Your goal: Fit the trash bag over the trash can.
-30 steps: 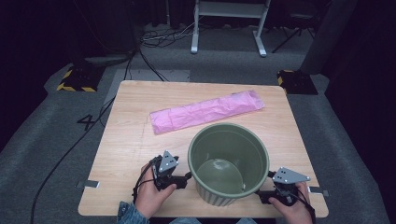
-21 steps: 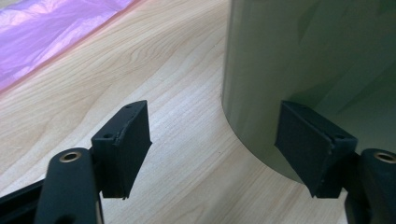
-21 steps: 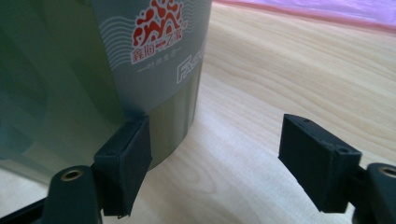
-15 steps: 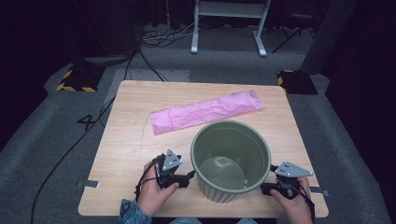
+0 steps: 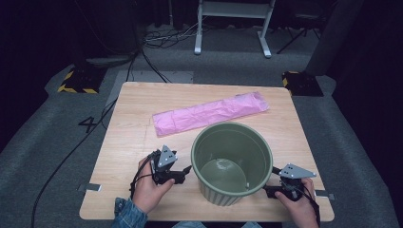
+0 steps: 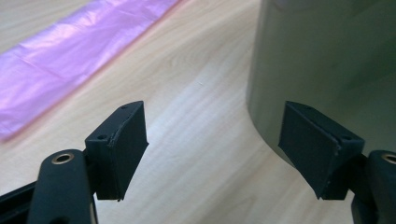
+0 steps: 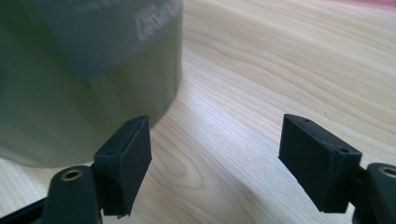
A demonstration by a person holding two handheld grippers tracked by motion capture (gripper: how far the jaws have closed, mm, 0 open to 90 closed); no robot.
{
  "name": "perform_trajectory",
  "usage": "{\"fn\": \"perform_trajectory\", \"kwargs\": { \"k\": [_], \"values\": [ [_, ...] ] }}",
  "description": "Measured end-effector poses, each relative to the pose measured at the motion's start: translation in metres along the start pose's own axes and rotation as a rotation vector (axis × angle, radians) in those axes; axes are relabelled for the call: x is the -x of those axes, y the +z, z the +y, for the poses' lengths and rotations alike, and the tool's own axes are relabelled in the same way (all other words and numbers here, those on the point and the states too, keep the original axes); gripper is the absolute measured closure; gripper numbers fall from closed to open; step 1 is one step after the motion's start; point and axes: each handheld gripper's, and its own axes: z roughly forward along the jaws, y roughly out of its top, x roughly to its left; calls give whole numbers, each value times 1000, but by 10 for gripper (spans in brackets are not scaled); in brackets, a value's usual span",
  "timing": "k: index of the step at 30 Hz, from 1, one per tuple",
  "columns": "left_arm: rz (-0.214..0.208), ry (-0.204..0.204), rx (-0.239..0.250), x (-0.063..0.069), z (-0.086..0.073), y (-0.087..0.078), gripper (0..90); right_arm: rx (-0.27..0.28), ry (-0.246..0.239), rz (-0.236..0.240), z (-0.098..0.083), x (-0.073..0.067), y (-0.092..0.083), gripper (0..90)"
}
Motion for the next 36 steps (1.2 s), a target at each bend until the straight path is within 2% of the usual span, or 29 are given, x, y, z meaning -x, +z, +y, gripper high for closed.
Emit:
{"fn": "perform_trajectory", "kwargs": {
  "k": [1, 6, 7, 8, 10, 14, 15, 16, 17, 18, 19, 20, 23, 25, 27, 30, 32, 34, 36],
  "values": [
    [0, 0, 0, 0, 0, 0, 232, 0, 0, 0, 0, 0, 0, 255],
    [17, 5, 9, -24, 7, 11, 230, -44, 29, -26, -10, 10, 7, 256],
    [17, 5, 9, -24, 7, 11, 228, -48, 35, -29, -11, 11, 8, 256],
    [29, 15, 12, -34, 9, 17, 228, -51, 39, -32, -12, 12, 9, 256],
    [30, 6, 21, -45, 11, 24, 227, -62, 50, -33, -15, 13, 11, 256],
    [53, 4, 22, -67, 12, 38, 228, -79, 52, -42, -16, 14, 11, 261],
    [53, 4, 22, -67, 12, 38, 228, -79, 52, -42, -16, 14, 11, 261],
    [59, 3, 29, -76, 12, 45, 229, -81, 51, -47, -16, 14, 11, 261],
    [59, 3, 29, -76, 12, 45, 234, -81, 51, -47, -16, 14, 11, 261],
    [59, -14, 40, -85, 11, 53, 241, -84, 44, -55, -16, 13, 11, 258],
    [59, -14, 40, -85, 11, 53, 243, -84, 44, -55, -16, 13, 11, 258],
    [70, -21, 33, -93, 9, 59, 243, -83, 44, -57, -16, 13, 11, 258],
    [82, -19, 21, -100, 8, 65, 246, -83, 45, -56, -16, 13, 11, 258],
    [98, -22, 13, -112, 6, 71, 246, -83, 45, -56, -16, 13, 11, 258],
    [103, -33, 9, -116, 5, 73, 247, -83, 46, -56, -16, 13, 11, 258],
    [108, -63, 1, -133, -1, 81, 255, -83, 46, -59, -16, 13, 11, 257],
    [114, -85, -21, -137, -2, 83, 268, -83, 47, -62, -16, 12, 11, 257],
    [118, -78, -23, -140, -1, 84, 272, -83, 47, -61, -16, 12, 11, 257],
    [126, -81, -71, -140, 0, 88, 288, -83, 48, -60, -16, 12, 11, 257]
  ]
}}
